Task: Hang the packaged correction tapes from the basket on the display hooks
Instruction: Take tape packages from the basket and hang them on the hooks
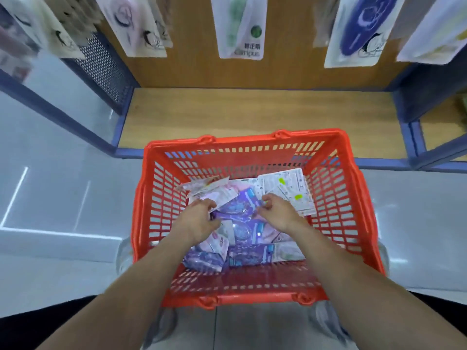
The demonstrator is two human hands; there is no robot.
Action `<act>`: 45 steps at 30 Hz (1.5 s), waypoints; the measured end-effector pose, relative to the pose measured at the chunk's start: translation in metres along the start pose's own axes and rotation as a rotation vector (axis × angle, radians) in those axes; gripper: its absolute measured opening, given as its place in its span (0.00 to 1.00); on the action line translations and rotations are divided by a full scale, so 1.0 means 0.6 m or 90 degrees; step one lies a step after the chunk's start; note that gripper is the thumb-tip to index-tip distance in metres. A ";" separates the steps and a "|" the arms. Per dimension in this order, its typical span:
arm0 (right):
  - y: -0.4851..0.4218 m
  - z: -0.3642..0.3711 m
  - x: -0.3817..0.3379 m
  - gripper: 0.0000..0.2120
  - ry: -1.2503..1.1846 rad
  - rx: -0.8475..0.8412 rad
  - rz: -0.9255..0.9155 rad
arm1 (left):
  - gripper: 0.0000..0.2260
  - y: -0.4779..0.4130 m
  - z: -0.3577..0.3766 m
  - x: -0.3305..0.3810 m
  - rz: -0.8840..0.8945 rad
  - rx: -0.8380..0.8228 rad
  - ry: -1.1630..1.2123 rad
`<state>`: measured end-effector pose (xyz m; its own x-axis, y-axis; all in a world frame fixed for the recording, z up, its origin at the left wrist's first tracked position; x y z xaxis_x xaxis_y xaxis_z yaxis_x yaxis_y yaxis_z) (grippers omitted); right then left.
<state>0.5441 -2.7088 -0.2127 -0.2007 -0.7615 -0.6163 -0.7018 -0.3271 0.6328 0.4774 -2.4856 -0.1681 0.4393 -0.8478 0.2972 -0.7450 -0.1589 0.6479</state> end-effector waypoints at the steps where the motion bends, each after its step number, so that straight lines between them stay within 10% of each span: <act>1: -0.011 0.013 -0.002 0.22 -0.013 0.001 -0.002 | 0.20 -0.008 0.005 -0.002 0.009 -0.011 -0.003; 4: -0.041 0.040 0.005 0.27 -0.055 0.028 0.009 | 0.13 -0.017 0.017 -0.008 0.032 -0.018 0.011; 10: -0.043 0.008 0.010 0.07 -0.131 0.101 -0.019 | 0.19 -0.033 0.034 -0.002 0.055 -0.010 0.019; 19: 0.003 -0.077 0.046 0.12 -0.337 0.258 -0.006 | 0.29 -0.057 0.084 0.069 0.165 -0.020 -0.124; 31: 0.006 -0.066 0.070 0.08 -0.428 0.222 0.072 | 0.38 -0.077 0.096 0.085 0.098 0.055 -0.150; 45: -0.006 -0.090 0.048 0.08 -0.420 0.302 -0.001 | 0.19 -0.094 0.058 0.051 -0.020 0.012 0.548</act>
<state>0.5777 -2.7599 -0.2072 -0.4574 -0.2266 -0.8599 -0.8876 0.0570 0.4571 0.5154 -2.5204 -0.2197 0.6817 -0.1659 0.7126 -0.7311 -0.1912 0.6549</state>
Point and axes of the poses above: each hand's wrist, its own y-axis away from the middle knuckle, its own z-axis out of the palm, x = y × z, the point moved 3 cm from there along -y, towards the middle knuckle, and after that the axes turned 4 degrees about -z, right-handed, at the moved point
